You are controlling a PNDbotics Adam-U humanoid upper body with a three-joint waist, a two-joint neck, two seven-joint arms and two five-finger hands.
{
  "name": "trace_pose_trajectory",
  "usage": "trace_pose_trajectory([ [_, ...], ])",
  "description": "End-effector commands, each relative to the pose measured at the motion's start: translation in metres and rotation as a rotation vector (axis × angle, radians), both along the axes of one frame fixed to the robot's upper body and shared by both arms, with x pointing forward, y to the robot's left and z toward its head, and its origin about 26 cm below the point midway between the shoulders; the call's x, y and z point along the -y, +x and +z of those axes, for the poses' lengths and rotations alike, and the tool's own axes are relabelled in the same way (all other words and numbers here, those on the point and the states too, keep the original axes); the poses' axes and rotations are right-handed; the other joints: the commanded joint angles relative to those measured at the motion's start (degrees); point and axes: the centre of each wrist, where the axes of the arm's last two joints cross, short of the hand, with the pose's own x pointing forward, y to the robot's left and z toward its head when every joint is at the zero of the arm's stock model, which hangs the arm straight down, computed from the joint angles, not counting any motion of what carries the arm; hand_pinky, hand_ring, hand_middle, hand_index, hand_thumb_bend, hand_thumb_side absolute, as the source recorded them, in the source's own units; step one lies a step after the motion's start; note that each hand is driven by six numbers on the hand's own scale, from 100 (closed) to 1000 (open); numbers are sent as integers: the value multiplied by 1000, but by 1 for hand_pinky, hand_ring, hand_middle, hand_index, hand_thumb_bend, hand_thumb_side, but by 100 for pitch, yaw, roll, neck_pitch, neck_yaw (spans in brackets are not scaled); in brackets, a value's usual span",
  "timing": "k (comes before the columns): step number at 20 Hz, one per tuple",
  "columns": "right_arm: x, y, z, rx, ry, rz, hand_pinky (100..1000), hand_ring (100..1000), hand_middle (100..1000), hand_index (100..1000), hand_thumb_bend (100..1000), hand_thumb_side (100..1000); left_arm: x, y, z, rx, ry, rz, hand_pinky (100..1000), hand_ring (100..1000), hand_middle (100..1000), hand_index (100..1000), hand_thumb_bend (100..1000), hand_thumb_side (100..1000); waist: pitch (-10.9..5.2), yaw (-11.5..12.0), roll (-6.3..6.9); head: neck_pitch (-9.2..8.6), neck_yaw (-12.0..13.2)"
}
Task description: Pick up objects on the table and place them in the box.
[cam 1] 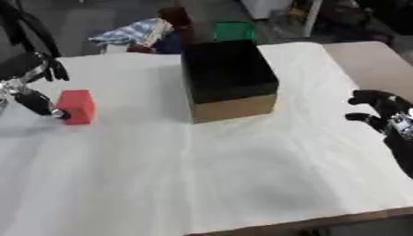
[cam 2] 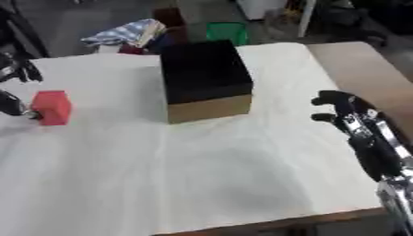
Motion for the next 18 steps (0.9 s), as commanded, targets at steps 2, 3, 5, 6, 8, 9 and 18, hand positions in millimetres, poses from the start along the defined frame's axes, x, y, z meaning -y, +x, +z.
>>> trace_pose_trajectory([
  [2,0,0,9,28,-15,11,774,1000,720,824,100,723,-3,4,11,36,17,20,688,637,611,669,820,143,-54,-25,-3,3,17],
  [3,0,0,9,29,-15,12,774,1000,720,824,100,723,-3,5,10,34,19,21,688,637,611,670,818,144,-50,-32,-3,3,18],
  [5,0,0,9,30,-15,14,774,1000,720,824,100,724,-3,6,8,28,21,23,688,635,608,671,816,144,-39,-56,-5,0,20],
  [6,-1,0,9,30,-15,15,774,1000,719,824,100,724,-3,7,8,25,22,24,688,635,607,671,815,144,-32,-72,-6,0,23],
  [8,-1,0,9,30,-16,16,774,1000,719,824,100,725,-2,8,7,18,24,25,688,633,605,671,814,144,-22,-98,-9,1,31],
  [9,-1,0,9,30,-16,17,774,1000,719,824,100,725,-2,9,6,16,25,26,687,633,605,671,814,144,-19,-111,-11,1,35],
  [18,-2,0,9,31,-17,25,774,1000,719,824,100,726,1,15,4,-28,42,44,691,635,606,672,813,145,2,-202,-26,1,50],
])
